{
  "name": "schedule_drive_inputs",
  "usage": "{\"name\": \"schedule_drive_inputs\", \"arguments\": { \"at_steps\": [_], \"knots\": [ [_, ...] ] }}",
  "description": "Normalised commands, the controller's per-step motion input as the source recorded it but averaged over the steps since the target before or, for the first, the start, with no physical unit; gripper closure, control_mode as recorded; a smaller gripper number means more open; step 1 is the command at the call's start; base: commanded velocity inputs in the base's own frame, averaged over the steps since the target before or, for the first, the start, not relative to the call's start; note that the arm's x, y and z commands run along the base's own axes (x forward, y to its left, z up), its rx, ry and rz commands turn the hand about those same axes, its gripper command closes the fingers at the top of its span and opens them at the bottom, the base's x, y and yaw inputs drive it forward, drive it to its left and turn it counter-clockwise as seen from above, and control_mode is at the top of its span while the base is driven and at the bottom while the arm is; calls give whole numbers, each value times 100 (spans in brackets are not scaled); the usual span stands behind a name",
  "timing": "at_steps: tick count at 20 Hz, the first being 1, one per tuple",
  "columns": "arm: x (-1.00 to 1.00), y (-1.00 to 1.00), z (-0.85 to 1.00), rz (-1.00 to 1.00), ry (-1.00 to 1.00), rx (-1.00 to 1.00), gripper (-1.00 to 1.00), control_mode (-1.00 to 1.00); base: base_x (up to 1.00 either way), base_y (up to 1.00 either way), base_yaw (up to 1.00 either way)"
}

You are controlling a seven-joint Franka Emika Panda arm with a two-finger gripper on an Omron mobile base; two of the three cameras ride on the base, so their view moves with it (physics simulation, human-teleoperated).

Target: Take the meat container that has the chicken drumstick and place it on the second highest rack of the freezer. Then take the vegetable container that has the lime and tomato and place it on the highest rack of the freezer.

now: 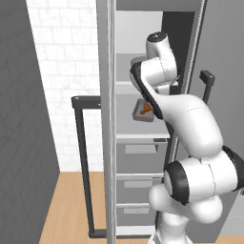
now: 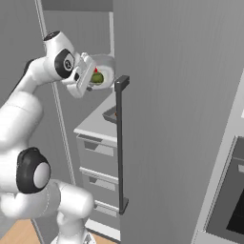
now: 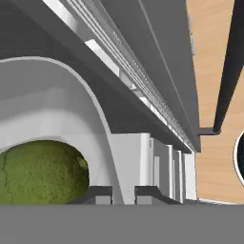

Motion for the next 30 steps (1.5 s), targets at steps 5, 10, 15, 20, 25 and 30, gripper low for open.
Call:
{"name": "schedule_drive_inputs", "arguments": {
  "at_steps": [5, 10, 15, 20, 25, 30],
  "knots": [
    [97, -26, 8, 0, 7, 0, 100, -100, 0, 0, 0],
    [99, -24, 7, 0, 4, 0, 100, -100, 0, 0, 0],
    [91, -12, 4, 0, 0, 0, 100, -100, 0, 0, 0],
    [77, 0, 0, 0, 0, 0, 100, -100, 0, 0, 0],
    [64, 0, -10, 0, 0, 0, 100, -100, 0, 0, 0],
    [55, 0, -33, 0, -1, 0, 100, -100, 0, 0, 0]
  ]
}}
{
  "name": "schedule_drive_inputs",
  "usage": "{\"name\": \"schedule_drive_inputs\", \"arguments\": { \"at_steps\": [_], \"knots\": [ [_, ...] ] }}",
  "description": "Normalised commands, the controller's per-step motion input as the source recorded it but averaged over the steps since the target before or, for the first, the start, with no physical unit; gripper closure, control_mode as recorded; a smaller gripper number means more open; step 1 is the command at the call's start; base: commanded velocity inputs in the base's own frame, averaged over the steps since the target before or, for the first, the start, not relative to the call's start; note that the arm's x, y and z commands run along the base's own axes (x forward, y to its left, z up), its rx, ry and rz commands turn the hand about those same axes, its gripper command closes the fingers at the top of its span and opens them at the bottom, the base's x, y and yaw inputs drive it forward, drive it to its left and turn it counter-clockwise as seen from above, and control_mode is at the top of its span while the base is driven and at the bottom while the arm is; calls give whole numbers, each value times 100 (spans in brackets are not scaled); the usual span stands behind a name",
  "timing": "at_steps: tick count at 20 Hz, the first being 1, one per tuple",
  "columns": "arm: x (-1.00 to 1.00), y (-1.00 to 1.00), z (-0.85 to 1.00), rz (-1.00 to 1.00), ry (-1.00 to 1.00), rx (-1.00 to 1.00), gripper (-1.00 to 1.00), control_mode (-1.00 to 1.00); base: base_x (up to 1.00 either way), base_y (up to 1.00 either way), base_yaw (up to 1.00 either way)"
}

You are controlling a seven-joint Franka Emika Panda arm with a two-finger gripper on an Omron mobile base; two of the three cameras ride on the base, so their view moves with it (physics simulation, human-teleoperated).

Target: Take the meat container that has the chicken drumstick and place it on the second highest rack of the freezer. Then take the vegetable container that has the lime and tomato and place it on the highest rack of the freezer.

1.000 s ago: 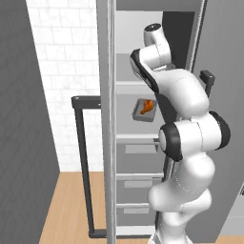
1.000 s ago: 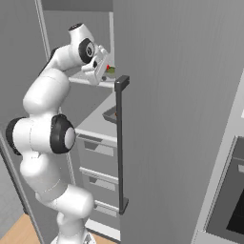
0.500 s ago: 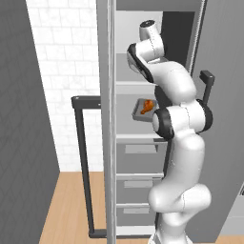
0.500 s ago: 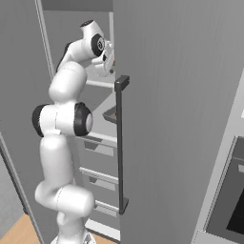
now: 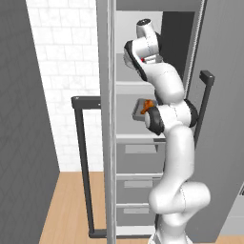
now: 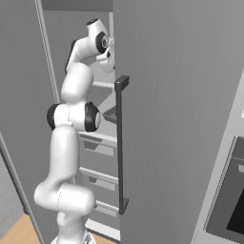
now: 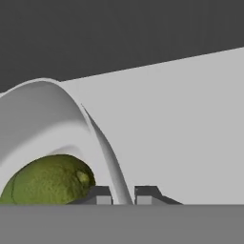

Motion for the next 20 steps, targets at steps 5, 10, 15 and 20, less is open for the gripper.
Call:
{"name": "schedule_drive_inputs", "arguments": {
  "at_steps": [5, 10, 15, 20],
  "knots": [
    [35, 0, -47, 0, -8, 0, 100, -100, 0, 0, 0],
    [0, 0, -14, 0, -4, 0, 100, -100, 0, 0, 0],
    [0, 0, 0, 0, 0, 0, 100, -100, 0, 0, 0],
    [0, 0, 0, 0, 0, 0, -100, -100, 0, 0, 0]
  ]
}}
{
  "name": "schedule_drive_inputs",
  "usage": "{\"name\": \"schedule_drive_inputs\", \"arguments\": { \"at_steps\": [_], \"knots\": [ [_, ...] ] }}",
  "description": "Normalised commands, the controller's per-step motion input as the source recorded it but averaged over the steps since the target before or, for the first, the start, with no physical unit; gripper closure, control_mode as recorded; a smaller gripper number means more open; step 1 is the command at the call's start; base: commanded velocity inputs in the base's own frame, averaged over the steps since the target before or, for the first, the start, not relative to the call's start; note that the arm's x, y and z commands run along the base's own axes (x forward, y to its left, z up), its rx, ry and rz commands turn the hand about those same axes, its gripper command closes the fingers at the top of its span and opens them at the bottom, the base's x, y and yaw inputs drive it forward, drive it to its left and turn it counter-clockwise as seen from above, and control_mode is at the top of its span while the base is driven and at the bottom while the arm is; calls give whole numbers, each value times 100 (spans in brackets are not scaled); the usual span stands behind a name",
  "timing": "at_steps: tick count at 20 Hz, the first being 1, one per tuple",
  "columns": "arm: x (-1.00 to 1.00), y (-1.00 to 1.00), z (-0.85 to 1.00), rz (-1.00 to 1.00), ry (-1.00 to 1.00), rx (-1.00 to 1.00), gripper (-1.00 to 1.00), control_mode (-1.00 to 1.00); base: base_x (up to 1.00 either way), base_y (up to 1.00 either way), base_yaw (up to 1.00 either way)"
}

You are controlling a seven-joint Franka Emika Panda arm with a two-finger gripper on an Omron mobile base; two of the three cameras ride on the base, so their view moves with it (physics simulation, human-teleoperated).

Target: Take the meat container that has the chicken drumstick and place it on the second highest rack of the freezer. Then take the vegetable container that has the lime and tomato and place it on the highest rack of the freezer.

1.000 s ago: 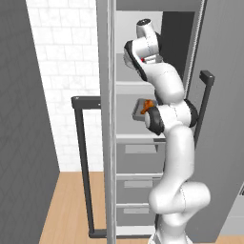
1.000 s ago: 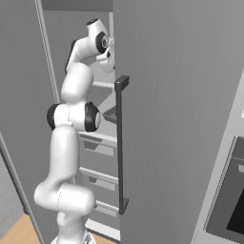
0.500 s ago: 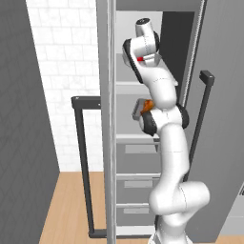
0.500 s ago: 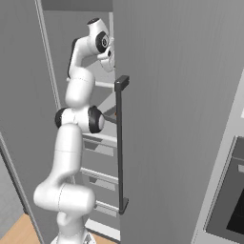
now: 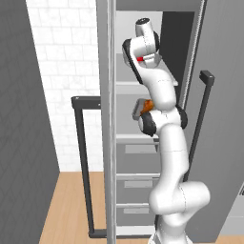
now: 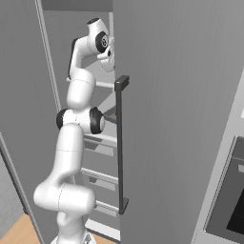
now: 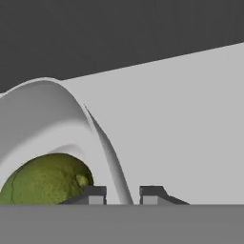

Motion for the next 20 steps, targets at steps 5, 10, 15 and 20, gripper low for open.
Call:
{"name": "schedule_drive_inputs", "arguments": {
  "at_steps": [5, 10, 15, 20],
  "knots": [
    [0, 0, 0, 0, 0, 0, -100, -100, 0, 0, 0],
    [0, 0, 0, 0, 0, 0, -100, -100, 0, 0, 0],
    [40, -18, 3, 0, 2, 7, -100, -100, 0, 0, 0],
    [62, -29, 21, 0, 12, 12, -100, -100, 0, 0, 0]
  ]
}}
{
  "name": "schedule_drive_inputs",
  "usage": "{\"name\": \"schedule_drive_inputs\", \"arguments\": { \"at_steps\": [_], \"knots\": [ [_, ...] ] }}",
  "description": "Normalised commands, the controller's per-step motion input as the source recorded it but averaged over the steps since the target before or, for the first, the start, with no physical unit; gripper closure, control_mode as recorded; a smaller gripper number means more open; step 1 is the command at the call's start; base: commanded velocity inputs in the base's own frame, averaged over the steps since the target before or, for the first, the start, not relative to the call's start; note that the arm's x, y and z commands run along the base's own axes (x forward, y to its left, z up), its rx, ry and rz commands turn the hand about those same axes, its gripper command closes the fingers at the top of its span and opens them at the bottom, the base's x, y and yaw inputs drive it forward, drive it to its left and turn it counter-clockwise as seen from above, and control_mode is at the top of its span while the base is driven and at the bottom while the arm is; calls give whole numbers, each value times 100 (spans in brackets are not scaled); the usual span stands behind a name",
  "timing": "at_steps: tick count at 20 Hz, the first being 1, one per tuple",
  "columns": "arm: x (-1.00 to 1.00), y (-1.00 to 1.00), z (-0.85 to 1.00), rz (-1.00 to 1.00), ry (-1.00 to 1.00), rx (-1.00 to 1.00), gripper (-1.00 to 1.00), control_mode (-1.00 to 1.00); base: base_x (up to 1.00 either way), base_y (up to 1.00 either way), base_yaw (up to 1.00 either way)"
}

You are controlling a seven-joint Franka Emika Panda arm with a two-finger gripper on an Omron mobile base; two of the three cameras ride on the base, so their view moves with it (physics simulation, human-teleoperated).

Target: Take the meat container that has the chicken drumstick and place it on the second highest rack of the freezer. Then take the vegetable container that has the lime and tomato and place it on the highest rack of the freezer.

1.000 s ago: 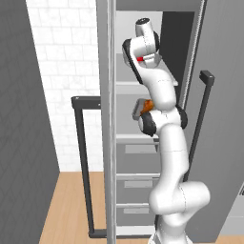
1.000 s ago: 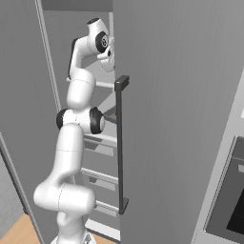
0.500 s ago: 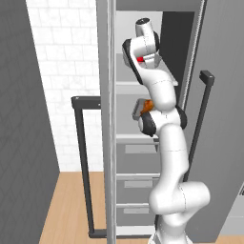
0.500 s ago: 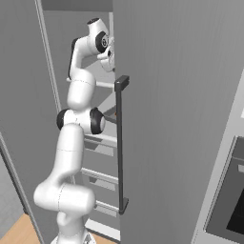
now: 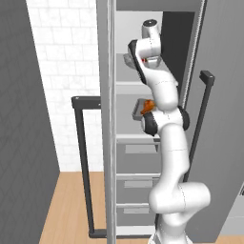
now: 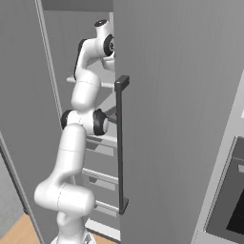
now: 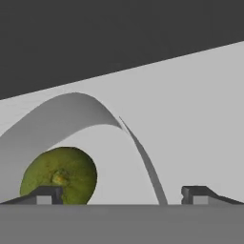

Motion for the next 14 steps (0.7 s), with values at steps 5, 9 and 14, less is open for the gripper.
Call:
{"name": "schedule_drive_inputs", "arguments": {
  "at_steps": [5, 9, 14],
  "knots": [
    [5, -5, 20, 0, -9, 2, -100, -100, 0, 0, 0],
    [17, 0, 39, 0, -10, 0, -100, -100, 0, 0, 0],
    [35, 3, 52, -3, 8, 0, -100, -100, 0, 0, 0]
  ]
}}
